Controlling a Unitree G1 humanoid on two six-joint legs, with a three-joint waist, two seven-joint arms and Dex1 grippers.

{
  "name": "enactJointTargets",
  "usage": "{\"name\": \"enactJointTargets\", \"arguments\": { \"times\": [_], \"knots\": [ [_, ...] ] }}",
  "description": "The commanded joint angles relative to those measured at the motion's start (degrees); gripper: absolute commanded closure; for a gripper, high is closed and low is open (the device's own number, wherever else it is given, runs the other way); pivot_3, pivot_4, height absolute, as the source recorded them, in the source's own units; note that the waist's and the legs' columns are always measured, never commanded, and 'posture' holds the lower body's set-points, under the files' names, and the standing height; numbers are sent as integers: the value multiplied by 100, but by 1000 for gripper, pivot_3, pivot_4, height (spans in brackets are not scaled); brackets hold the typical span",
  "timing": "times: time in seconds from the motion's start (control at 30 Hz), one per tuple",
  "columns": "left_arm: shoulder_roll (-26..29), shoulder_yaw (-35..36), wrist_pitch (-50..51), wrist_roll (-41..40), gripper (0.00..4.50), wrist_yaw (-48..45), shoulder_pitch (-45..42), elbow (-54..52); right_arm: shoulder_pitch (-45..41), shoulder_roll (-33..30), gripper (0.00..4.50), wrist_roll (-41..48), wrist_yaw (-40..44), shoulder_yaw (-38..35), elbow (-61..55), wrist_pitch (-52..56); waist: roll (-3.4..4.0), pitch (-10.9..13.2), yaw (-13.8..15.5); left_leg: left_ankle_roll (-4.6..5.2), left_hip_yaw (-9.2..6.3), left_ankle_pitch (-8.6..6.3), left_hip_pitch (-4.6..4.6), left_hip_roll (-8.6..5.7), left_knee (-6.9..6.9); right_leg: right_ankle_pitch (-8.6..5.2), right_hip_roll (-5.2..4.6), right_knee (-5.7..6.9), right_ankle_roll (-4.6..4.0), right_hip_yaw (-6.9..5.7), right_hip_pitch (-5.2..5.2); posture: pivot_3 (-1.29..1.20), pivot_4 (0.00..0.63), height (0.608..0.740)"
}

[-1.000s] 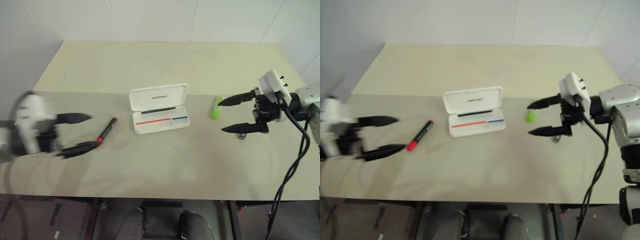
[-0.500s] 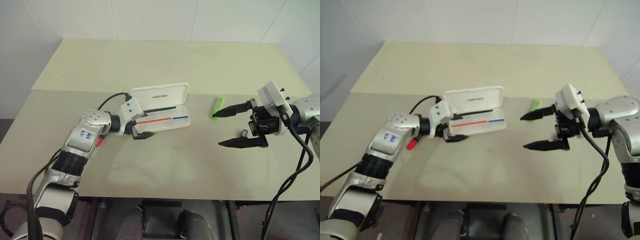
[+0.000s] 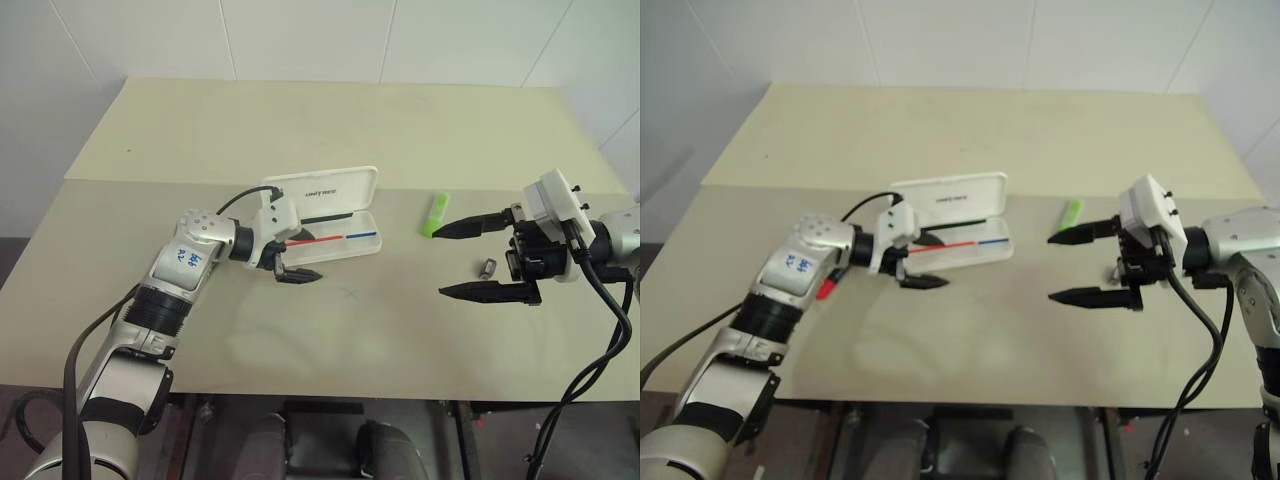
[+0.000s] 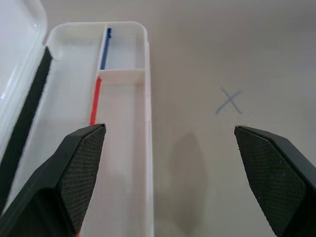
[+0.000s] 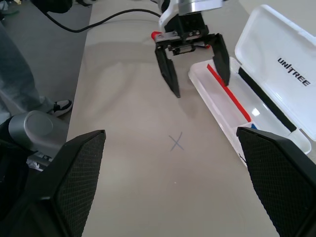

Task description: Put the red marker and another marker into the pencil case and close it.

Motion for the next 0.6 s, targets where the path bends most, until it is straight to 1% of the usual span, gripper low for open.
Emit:
{"name": "enactJointTargets", "arguments": {
  "times": [0.03,0.17,0.23,0.27,0.3,0.4,0.43,0.6],
  "knots": [
    [33,-82,-11,130,36,-32,89,-117,41,-131,0,150,-68,-277,-223,39,0,0,-1,0,-1,0,0,0,0,0,0,0,0,0,0,0,150,740],
    [10,-322,-237,622,36,278,59,276,42,-147,0,168,-104,-294,-252,66,0,0,1,1,0,-1,0,-1,1,0,0,0,0,0,1,0,150,740],
    [-92,-292,-240,677,36,422,-13,483,28,-149,0,167,-123,-283,-257,66,-1,-1,1,2,-1,-1,1,0,3,0,0,0,0,-1,3,0,150,740],
    [-128,-287,-219,664,429,420,-38,532,19,-143,0,155,-137,-266,-251,59,-1,-1,1,2,-3,-1,2,0,7,0,0,0,0,-2,5,0,150,740],
    [-149,-289,-206,662,612,414,-50,545,13,-141,0,150,-149,-257,-251,57,-1,-1,1,2,-3,-1,2,0,10,0,0,1,0,-2,6,0,150,740],
    [-182,-309,-226,700,1496,423,-48,540,19,-147,0,153,-164,-255,-258,51,-1,-1,1,8,-3,-6,2,0,15,0,0,0,0,-1,9,0,150,740],
    [-185,-301,-249,692,1894,394,-34,517,20,-148,0,151,-166,-254,-256,47,-1,-2,1,7,-3,-8,2,0,16,0,0,0,1,-1,9,0,150,740],
    [-176,-221,-171,714,3515,439,-65,561,-20,-137,0,133,-165,-226,-220,23,-1,-2,0,8,-3,-11,2,0,24,0,0,0,1,-2,13,0,150,740]
  ]
}}
